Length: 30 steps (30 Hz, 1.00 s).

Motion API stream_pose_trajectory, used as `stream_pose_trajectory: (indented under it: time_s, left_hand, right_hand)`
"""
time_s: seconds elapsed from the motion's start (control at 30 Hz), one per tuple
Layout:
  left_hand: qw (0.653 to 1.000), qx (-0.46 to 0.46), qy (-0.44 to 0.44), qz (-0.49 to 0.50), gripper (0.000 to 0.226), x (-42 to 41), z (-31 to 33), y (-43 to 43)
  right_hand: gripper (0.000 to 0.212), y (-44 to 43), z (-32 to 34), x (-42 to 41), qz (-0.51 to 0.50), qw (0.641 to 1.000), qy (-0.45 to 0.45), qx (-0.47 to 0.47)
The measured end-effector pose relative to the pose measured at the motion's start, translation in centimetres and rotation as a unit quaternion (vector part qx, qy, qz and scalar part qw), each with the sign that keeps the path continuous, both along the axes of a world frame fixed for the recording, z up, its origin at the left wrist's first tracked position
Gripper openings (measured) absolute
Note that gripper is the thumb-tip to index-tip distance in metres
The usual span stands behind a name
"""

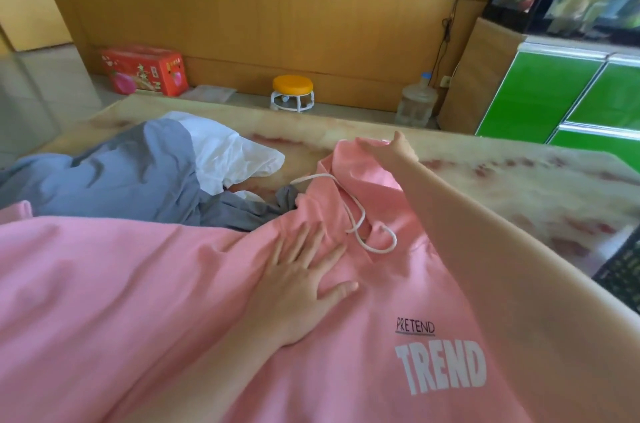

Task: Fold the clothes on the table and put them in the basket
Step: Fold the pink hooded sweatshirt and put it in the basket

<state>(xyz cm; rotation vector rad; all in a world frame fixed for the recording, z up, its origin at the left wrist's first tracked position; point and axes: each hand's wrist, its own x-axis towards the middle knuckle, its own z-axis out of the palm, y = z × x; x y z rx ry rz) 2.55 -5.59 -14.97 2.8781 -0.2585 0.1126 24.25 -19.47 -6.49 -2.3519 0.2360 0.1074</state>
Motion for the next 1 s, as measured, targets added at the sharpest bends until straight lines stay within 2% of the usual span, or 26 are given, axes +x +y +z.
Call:
stream_pose_trajectory:
  time_s: [0.07, 0.13, 0.2, 0.23, 0.33, 0.4, 0.47, 0.53, 0.6, 0.67, 0.73, 0.77, 0.8, 0.83, 0.9, 0.93, 1.0]
  left_hand:
    - [1.000, -0.009, 0.005, 0.001, 0.082, -0.1, 0.2, -0.1]
    - [1.000, -0.019, 0.007, 0.000, 0.079, -0.1, 0.3, -0.1]
    - [1.000, -0.025, 0.004, -0.004, 0.079, 0.1, 0.1, 0.0]
    - [1.000, -0.028, 0.002, -0.005, 0.080, 0.1, 0.1, 0.0]
    - [1.000, -0.016, -0.005, -0.002, 0.083, 0.1, -0.1, 0.1]
    - [1.000, -0.028, -0.006, -0.004, 0.085, 0.3, -0.3, 0.2]
    - [0.993, -0.119, -0.016, -0.007, 0.082, 0.4, -0.1, 0.4]
    - [0.953, -0.299, -0.054, 0.014, 0.063, -0.4, 0.8, 0.7]
    - [0.899, -0.410, -0.121, 0.097, 0.028, -1.5, 1.8, 1.3]
    - [0.828, -0.516, -0.135, 0.173, 0.019, -2.7, 3.0, 1.7]
    - [0.749, -0.617, -0.123, 0.209, 0.014, -3.9, 3.9, 1.7]
    - [0.739, -0.628, -0.113, 0.215, 0.011, -4.4, 4.1, 1.6]
    - [0.759, -0.608, -0.102, 0.207, 0.006, -5.0, 4.3, 1.6]
    - [0.803, -0.559, -0.094, 0.186, 0.004, -5.5, 4.4, 1.5]
    - [0.894, -0.418, -0.108, 0.122, 0.021, -5.5, 3.8, 1.6]
    - [0.925, -0.349, -0.117, 0.091, 0.028, -5.0, 3.4, 1.5]
    - [0.961, -0.255, -0.085, 0.073, 0.033, -3.9, 3.5, 1.0]
  right_hand:
    - [0.078, 0.3, -0.7, 0.7, -0.022, 0.999, 0.000, -0.032]
    - [0.048, 0.2, -1.7, 1.6, -0.028, 0.998, -0.016, -0.059]
    - [0.016, 0.0, -2.2, 2.3, -0.010, 0.996, -0.083, -0.043]
    - [0.010, -0.1, -1.8, 2.4, 0.009, 0.993, -0.120, -0.010]
    - [0.027, -1.0, 1.5, 2.0, 0.069, 0.970, -0.194, 0.130]
    - [0.016, -1.9, 4.3, 0.7, 0.110, 0.938, -0.212, 0.253]
    - [0.010, -3.2, 6.4, -1.2, 0.161, 0.899, -0.186, 0.362]
    - [0.015, -4.8, 7.4, -3.6, 0.217, 0.881, -0.145, 0.394]
    - [0.018, -6.5, 7.5, -6.0, 0.237, 0.892, -0.128, 0.364]
    - [0.020, -7.8, 7.6, -8.3, 0.248, 0.894, -0.108, 0.358]
    - [0.024, -8.4, 7.8, -10.7, 0.257, 0.890, -0.079, 0.368]
    - [0.038, -8.7, 7.8, -11.5, 0.262, 0.887, -0.064, 0.375]
    - [0.051, -9.0, 7.8, -12.3, 0.265, 0.885, -0.061, 0.378]
    - [0.051, -9.1, 7.9, -13.1, 0.274, 0.881, -0.061, 0.381]
    - [0.018, -9.0, 8.1, -14.1, 0.266, 0.879, -0.075, 0.387]
    - [0.015, -9.0, 8.3, -14.3, 0.250, 0.878, -0.082, 0.399]
    - [0.023, -8.8, 8.8, -14.7, 0.231, 0.870, -0.091, 0.426]
